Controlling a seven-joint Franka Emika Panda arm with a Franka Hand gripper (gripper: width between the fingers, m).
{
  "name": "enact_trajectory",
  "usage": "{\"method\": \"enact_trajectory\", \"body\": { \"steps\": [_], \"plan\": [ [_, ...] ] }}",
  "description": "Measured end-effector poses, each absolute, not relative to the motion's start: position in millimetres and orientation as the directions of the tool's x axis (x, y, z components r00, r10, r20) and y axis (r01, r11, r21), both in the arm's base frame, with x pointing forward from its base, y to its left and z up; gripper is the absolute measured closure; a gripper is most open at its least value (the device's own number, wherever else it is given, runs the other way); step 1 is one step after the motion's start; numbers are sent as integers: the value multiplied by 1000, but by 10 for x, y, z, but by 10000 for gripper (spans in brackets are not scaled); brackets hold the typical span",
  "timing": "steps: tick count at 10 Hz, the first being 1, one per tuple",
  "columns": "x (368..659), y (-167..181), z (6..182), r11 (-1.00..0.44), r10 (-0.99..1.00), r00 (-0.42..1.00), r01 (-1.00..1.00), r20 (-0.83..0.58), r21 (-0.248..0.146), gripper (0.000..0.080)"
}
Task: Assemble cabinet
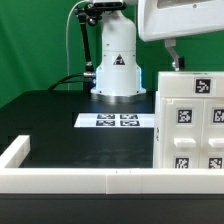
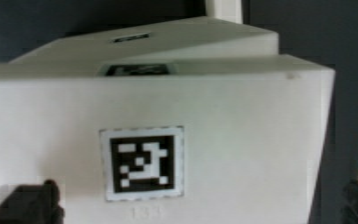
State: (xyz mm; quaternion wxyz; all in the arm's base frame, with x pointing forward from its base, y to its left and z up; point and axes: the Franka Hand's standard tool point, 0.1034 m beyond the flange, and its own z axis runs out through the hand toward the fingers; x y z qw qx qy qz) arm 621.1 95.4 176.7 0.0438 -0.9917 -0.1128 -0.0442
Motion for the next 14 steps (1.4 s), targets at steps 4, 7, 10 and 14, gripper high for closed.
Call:
{"method": "enact_trajectory", "body": {
  "steps": [4,7,10,14],
  "plan": [
    [6196,895,1754,-739,671,736,673,87,2,2],
    [6166,869,1719,-531,847,529,846,56,42,2],
    [6128,863,1640,-261,965,261,964,1,55,2],
    [6133,787,1546,-197,980,199,979,-19,50,2]
  ]
}}
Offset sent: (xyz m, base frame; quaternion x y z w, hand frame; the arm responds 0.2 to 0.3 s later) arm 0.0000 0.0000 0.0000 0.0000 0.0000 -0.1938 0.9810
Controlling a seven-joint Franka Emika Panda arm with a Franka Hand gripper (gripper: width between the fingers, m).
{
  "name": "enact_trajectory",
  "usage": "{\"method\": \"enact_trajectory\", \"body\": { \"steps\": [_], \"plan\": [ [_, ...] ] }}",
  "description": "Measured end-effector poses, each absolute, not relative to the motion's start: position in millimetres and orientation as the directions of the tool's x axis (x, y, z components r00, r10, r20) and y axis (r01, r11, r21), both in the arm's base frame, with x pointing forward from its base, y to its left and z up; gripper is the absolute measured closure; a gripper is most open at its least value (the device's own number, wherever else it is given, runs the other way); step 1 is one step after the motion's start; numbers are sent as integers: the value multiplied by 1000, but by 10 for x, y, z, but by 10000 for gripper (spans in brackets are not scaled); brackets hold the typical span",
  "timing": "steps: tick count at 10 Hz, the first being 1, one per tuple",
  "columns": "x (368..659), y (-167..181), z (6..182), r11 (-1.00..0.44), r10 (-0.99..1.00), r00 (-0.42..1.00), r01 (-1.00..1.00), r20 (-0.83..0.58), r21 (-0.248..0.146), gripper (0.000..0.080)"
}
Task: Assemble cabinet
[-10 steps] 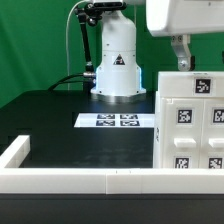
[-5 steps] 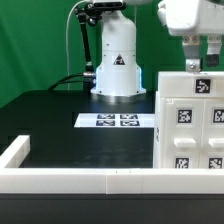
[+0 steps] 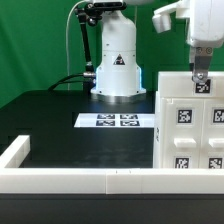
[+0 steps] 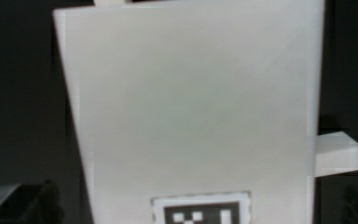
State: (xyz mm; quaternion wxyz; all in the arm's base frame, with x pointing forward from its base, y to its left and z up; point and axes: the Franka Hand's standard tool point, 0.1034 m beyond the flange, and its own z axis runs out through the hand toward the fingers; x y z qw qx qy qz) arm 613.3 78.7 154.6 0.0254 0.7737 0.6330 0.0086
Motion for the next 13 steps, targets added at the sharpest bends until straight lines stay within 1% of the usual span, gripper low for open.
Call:
{"method": "enact_trajectory", "body": {
  "steps": [2,3,4,5,7,9,10,11,13],
  "plan": [
    [6128,758,1526,-207,978,208,977,-20,48,14],
    [6129,748,1525,-213,977,214,976,-20,48,183],
    [6132,733,1527,-219,975,220,974,-19,48,183],
    [6131,733,1525,-255,966,256,966,-18,48,239],
    [6132,724,1525,-269,963,270,962,-17,48,239],
    [6129,729,1526,-498,867,498,866,-4,49,239],
    [6128,737,1532,-622,783,622,782,4,49,239],
    [6121,744,1534,-690,723,690,722,16,53,238],
    [6106,767,1536,-868,496,868,495,33,44,238]
  ]
}}
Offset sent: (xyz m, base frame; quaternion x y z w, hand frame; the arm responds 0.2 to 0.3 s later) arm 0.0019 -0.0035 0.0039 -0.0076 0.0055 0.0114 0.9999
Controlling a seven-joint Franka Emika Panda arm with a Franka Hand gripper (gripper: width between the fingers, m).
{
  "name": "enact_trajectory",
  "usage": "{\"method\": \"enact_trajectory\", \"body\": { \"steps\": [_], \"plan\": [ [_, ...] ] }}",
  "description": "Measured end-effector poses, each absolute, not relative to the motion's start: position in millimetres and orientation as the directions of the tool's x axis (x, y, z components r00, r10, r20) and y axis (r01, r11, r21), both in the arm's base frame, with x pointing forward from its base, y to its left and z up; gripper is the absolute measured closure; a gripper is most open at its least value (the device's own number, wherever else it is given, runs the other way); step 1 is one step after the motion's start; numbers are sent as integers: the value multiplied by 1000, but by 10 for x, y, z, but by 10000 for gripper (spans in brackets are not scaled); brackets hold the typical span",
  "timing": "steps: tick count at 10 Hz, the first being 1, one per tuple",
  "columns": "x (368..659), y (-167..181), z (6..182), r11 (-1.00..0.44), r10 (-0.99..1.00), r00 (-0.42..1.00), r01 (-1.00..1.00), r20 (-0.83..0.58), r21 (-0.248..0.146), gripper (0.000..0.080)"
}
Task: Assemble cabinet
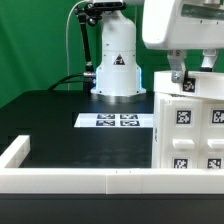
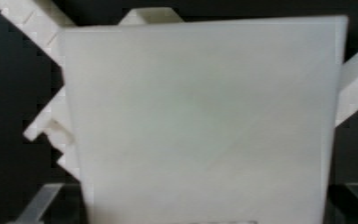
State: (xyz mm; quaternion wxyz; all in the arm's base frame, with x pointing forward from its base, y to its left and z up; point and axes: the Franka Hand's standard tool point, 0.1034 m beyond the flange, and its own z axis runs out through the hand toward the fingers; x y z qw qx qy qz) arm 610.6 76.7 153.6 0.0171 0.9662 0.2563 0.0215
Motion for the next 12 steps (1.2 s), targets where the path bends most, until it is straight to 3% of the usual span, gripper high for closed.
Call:
{"method": "enact_trajectory", "body": {
  "steps": [5,11,12],
  "plan": [
    [6083,836,1525,-1000,20,999,19,48,21,236],
    [6078,873,1521,-935,-354,934,-354,47,-7,236],
    [6080,898,1515,-874,-485,872,-485,64,-27,236]
  ]
}}
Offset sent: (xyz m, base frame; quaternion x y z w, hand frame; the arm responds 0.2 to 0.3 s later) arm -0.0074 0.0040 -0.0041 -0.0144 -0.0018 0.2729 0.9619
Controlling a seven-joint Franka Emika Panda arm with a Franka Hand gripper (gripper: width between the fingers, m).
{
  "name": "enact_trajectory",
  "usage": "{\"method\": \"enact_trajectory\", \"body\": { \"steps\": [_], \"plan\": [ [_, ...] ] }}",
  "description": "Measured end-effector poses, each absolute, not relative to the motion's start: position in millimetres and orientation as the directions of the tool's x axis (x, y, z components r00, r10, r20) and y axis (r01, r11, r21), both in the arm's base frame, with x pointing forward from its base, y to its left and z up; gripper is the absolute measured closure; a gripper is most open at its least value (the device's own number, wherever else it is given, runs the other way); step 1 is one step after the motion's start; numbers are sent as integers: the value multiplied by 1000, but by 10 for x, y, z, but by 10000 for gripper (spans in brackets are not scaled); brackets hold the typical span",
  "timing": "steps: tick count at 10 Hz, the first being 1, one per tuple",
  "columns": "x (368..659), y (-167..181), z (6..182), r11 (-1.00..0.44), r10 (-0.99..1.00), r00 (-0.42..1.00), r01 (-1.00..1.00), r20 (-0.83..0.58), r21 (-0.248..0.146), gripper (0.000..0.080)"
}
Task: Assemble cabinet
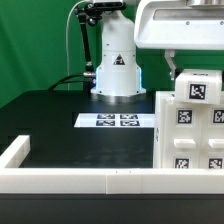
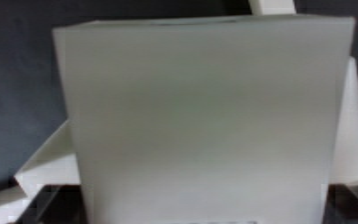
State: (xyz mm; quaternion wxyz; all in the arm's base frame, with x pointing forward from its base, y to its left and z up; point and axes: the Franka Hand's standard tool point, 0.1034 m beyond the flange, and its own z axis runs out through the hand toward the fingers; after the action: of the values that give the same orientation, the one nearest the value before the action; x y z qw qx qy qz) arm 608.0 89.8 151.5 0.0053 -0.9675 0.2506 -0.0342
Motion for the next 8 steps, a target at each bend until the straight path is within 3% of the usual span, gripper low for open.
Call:
{"method": "enact_trajectory", "body": {
  "steps": [3,8],
  "plan": [
    [6069,936,1524,-658,-753,651,-746,94,-102,236],
    [6065,961,1524,-352,-935,353,-926,18,-137,236]
  ]
}}
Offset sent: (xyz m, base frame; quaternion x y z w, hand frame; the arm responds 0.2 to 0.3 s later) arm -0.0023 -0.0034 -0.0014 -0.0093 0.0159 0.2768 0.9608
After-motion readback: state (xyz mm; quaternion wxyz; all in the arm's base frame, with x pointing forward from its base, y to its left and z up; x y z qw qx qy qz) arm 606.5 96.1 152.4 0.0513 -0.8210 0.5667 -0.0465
